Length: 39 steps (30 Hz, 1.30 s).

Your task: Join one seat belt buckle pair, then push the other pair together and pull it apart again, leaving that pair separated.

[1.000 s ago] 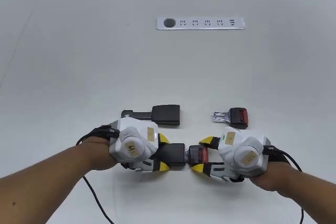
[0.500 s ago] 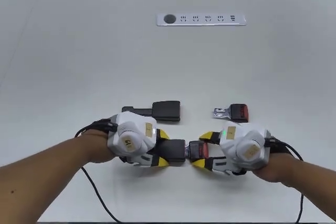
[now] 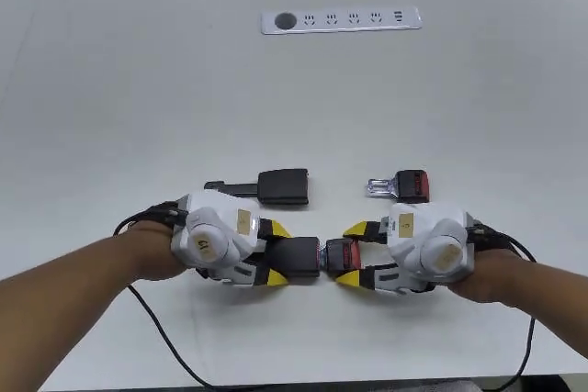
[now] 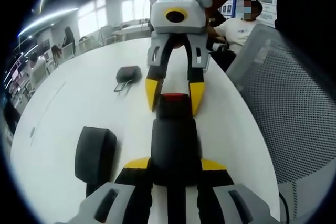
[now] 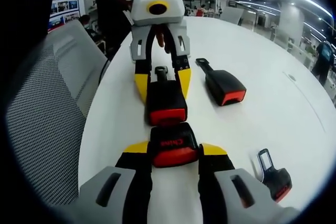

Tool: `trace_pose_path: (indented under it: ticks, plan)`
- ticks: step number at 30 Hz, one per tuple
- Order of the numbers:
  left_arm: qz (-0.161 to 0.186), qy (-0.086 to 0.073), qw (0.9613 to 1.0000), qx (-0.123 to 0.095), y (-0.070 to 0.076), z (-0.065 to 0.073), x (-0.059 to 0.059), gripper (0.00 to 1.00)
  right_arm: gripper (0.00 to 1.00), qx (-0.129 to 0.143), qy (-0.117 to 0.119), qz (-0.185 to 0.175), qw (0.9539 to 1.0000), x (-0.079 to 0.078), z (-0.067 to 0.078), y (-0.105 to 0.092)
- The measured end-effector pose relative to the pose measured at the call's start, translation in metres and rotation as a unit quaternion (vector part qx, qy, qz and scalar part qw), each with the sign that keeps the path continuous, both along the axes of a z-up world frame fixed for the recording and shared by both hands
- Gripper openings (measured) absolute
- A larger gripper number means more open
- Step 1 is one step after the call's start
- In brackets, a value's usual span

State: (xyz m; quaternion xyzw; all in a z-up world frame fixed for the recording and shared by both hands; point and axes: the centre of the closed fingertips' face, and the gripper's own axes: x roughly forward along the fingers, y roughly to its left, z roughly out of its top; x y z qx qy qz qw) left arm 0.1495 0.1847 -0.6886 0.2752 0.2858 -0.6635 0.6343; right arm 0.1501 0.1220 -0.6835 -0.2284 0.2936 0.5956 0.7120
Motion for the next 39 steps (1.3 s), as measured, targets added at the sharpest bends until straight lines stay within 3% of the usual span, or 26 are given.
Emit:
trace_pose_path:
  ticks: [23,31,39]
  plan:
    - [-0.021,0.014,0.9996,-0.012,0.0032,-0.0041,-0.0013,0.33,0.32,0.042,-0.002,-0.007,0.9991,-0.0006,-0.0034,0.0006]
    - [-0.023,0.013,0.9996,-0.001,0.0026,-0.0048,-0.0021,0.33,0.33,0.042,-0.002,-0.016,0.9990,-0.0018,-0.0039,0.0023]
    - [-0.022,0.009,0.9994,0.026,-0.0005,-0.0031,-0.0039,0.33,0.33,0.031,-0.001,-0.022,0.9993,-0.0019,-0.0038,0.0029]
